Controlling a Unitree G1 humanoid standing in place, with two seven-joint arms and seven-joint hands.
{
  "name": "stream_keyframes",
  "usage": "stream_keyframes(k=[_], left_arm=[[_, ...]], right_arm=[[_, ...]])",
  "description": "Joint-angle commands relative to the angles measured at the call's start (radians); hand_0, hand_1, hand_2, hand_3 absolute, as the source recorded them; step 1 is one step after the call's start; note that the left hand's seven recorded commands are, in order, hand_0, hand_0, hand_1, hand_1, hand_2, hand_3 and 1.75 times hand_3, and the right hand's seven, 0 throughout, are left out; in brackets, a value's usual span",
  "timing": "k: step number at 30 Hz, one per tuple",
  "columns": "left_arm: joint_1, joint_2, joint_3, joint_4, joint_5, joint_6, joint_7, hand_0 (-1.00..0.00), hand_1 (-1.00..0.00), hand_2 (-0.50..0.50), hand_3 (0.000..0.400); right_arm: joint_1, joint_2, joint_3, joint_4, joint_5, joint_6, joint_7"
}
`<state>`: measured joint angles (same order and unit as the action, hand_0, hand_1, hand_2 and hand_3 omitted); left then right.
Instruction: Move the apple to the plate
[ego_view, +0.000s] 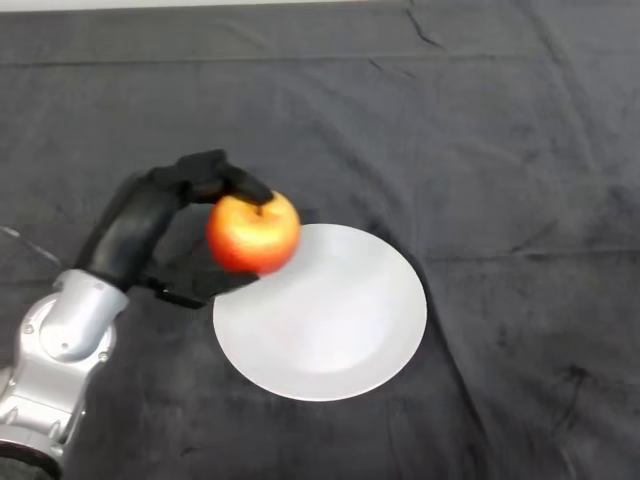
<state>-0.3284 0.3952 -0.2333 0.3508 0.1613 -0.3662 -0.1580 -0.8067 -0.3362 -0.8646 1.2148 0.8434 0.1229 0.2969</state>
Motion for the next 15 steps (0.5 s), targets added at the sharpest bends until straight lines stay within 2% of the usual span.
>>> stream_keyframes(k=[1, 15], left_arm=[[0.021, 0.027, -0.023, -0.080, 0.006, 0.009, -0.020, -1.00, -1.00, 0.00, 0.400], [-0.001, 0.031, -0.077, -0.045, 0.011, -0.020, -0.079, -1.00, -1.00, 0.00, 0.400]], right_arm=[[-0.015, -0.012, 0.0035, -0.043, 0.0148, -0.003, -0.0021], [-0.014, -0.011, 0.0046, -0.046, 0.0157, -0.002, -0.0038]])
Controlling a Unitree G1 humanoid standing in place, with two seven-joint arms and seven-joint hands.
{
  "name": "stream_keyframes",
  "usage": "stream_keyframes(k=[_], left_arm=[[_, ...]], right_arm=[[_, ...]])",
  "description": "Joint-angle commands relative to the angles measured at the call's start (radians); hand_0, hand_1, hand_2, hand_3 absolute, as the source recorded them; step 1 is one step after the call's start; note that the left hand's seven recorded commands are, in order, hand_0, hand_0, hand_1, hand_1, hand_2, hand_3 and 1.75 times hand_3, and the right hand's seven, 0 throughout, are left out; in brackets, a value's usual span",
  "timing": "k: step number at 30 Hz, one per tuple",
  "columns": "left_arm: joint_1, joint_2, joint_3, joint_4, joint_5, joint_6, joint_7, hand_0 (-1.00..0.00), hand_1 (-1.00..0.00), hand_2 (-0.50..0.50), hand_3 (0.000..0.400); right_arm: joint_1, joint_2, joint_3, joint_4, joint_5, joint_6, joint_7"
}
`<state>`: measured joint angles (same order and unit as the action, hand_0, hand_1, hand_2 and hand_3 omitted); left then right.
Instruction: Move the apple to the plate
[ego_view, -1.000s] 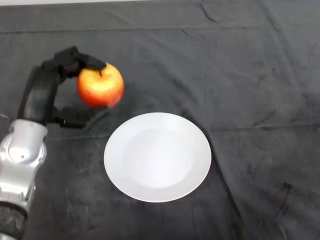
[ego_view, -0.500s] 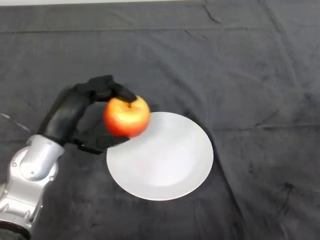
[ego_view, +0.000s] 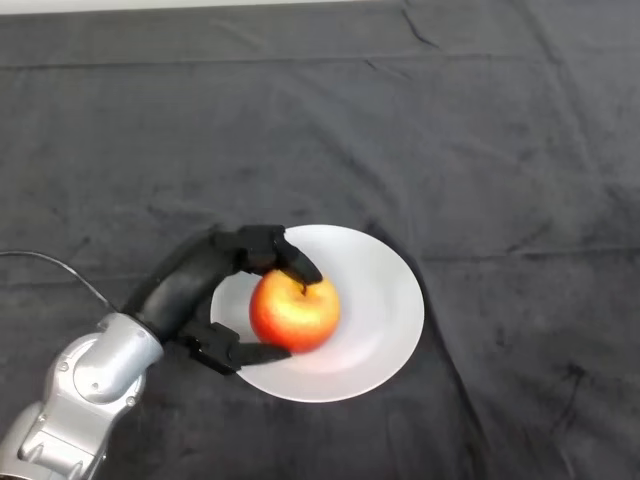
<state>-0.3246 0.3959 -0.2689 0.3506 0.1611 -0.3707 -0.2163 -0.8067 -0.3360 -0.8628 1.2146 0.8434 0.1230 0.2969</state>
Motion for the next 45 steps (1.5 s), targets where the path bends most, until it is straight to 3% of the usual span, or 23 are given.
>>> stream_keyframes(k=[1, 2, 4, 5, 6, 7, 8, 30, 45], left_arm=[[-0.006, 0.031, -0.043, -0.041, 0.012, -0.018, -0.022, -1.00, -1.00, 0.00, 0.400], [-0.007, 0.032, -0.044, -0.038, 0.013, -0.021, -0.023, -1.00, -1.00, 0.00, 0.400], [-0.011, 0.033, -0.045, -0.033, 0.014, -0.024, -0.024, -0.90, -1.00, 0.05, 0.400], [-0.013, 0.034, -0.045, -0.030, 0.015, -0.026, -0.024, -0.74, -0.78, 0.02, 0.314], [-0.014, 0.034, -0.045, -0.027, 0.016, -0.028, -0.024, -0.58, -0.39, -0.10, 0.232], [-0.017, 0.035, -0.045, -0.024, 0.017, -0.030, -0.024, -0.51, -0.18, -0.17, 0.205], [-0.019, 0.035, -0.045, -0.020, 0.019, -0.032, -0.023, -0.03, 0.00, -0.02, 0.013], [-0.051, 0.048, 0.009, 0.007, 0.018, -0.047, 0.019, 0.00, 0.00, 0.00, 0.000], [-0.118, 0.084, 0.139, 0.136, -0.042, -0.107, 0.074, 0.00, 0.00, 0.00, 0.000]], right_arm=[[-0.014, -0.012, 0.0029, -0.046, 0.0157, -0.002, -0.0039], [-0.014, -0.012, 0.0029, -0.046, 0.0158, -0.002, -0.0040], [-0.014, -0.012, 0.0030, -0.046, 0.0160, -0.002, -0.0041], [-0.014, -0.012, 0.0031, -0.046, 0.0160, -0.002, -0.0041], [-0.014, -0.012, 0.0031, -0.046, 0.0161, -0.002, -0.0042], [-0.014, -0.012, 0.0031, -0.046, 0.0162, -0.002, -0.0042], [-0.014, -0.012, 0.0032, -0.046, 0.0163, -0.002, -0.0042], [-0.014, -0.012, 0.0038, -0.046, 0.0177, -0.002, -0.0046], [-0.015, -0.012, 0.0042, -0.045, 0.0184, -0.002, -0.0044]])
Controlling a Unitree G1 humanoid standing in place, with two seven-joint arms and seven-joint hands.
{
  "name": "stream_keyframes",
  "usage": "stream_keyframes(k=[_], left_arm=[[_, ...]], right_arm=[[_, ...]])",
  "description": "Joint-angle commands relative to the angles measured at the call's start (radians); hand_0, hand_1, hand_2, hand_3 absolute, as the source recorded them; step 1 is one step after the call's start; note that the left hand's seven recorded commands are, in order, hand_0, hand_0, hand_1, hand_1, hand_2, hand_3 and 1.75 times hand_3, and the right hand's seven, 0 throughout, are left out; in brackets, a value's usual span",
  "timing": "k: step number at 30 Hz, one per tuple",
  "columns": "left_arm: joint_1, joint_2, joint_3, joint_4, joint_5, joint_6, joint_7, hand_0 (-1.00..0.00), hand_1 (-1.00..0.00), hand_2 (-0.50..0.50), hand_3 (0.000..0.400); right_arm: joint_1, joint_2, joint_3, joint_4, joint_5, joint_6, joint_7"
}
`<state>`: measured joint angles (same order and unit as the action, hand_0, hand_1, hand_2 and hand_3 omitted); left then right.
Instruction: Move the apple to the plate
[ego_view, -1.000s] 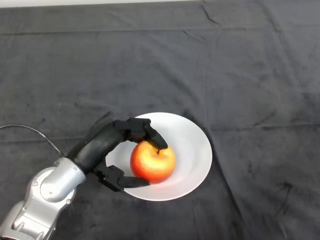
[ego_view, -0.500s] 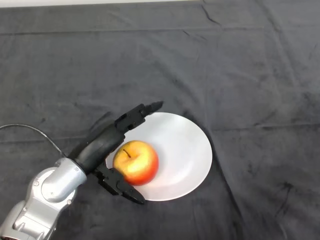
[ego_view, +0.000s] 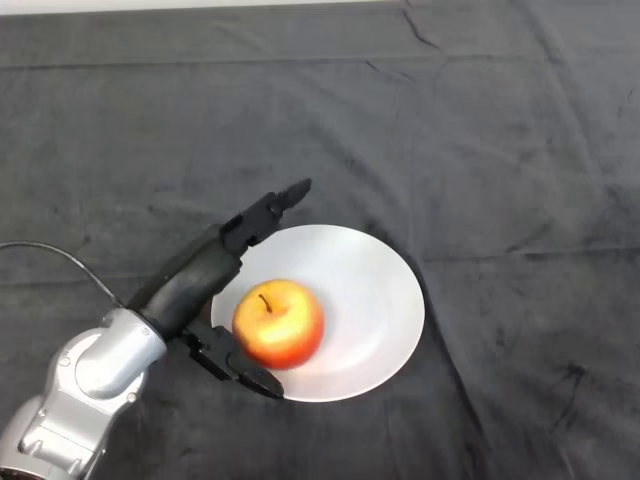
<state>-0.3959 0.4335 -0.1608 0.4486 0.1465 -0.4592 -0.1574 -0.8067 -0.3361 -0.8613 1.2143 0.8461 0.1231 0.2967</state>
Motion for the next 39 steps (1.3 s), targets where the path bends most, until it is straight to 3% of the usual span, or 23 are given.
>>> stream_keyframes(k=[1, 14, 25, 39], left_arm=[[-0.052, 0.051, 0.046, 0.051, -0.035, -0.023, 0.021, 0.00, 0.00, 0.00, 0.000], [-0.114, 0.120, 0.267, 0.210, -0.151, -0.046, 0.117, 0.00, 0.00, 0.00, 0.000], [-0.139, 0.165, 0.425, 0.300, -0.198, -0.053, 0.255, 0.00, 0.00, 0.00, 0.000], [-0.123, 0.254, 0.597, 0.360, -0.259, -0.095, 0.354, 0.00, 0.00, 0.00, 0.000]], right_arm=[[-0.015, -0.012, 0.0026, -0.044, 0.0157, -0.002, -0.0041], [-0.016, -0.014, 0.0022, -0.041, 0.0165, -0.003, -0.0031], [-0.017, -0.015, 0.0015, -0.037, 0.0172, -0.003, -0.0016], [-0.019, -0.017, 0.0003, -0.032, 0.0180, -0.004, 0.0006]])
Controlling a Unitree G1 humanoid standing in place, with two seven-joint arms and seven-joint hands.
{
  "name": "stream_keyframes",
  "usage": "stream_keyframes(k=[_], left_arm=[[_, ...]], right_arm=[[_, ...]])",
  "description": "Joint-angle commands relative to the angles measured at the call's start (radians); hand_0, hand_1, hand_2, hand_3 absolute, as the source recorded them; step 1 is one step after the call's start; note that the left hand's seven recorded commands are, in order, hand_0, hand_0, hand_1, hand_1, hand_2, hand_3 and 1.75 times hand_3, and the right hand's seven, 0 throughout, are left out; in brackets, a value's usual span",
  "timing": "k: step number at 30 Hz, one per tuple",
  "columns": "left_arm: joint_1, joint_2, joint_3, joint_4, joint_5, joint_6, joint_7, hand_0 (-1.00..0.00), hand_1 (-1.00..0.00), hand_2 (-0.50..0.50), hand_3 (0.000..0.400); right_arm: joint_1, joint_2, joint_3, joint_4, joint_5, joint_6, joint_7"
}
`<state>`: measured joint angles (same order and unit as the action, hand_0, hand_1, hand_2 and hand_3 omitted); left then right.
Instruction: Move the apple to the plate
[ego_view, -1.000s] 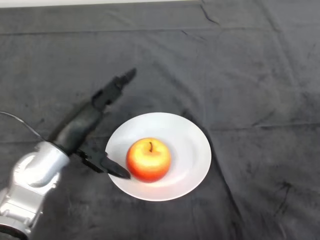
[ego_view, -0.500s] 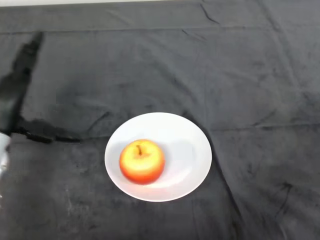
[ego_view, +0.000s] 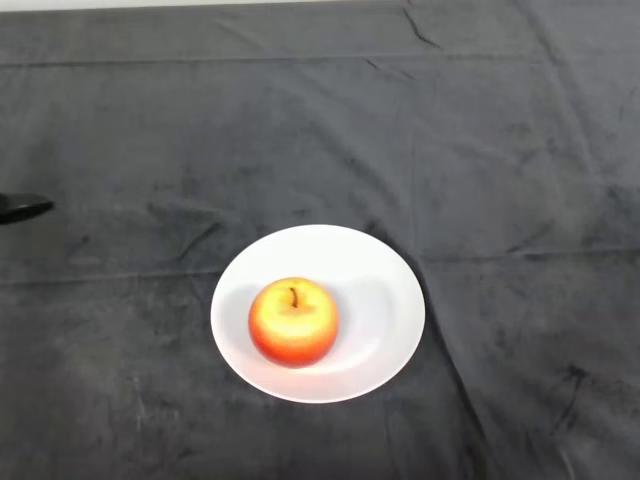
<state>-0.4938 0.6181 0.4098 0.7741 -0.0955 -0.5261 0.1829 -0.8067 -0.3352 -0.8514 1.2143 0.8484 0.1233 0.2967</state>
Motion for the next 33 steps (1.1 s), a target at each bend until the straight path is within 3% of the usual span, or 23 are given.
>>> stream_keyframes(k=[1, 20, 33], left_arm=[[-0.024, 0.076, 0.036, 0.042, -0.021, -0.033, 0.018, 0.00, 0.00, 0.00, 0.000], [0.013, 0.198, 0.199, 0.180, -0.069, -0.121, 0.089, 0.00, 0.00, 0.00, 0.000], [0.016, 0.247, 0.258, 0.265, -0.096, -0.157, 0.110, 0.00, 0.00, 0.00, 0.000]], right_arm=[[-0.020, -0.018, -0.0096, -0.031, 0.0158, -0.005, 0.0008], [-0.023, -0.021, -0.0117, -0.022, 0.0166, -0.006, 0.0047], [-0.025, -0.024, -0.0132, -0.016, 0.0169, -0.008, 0.0074]])
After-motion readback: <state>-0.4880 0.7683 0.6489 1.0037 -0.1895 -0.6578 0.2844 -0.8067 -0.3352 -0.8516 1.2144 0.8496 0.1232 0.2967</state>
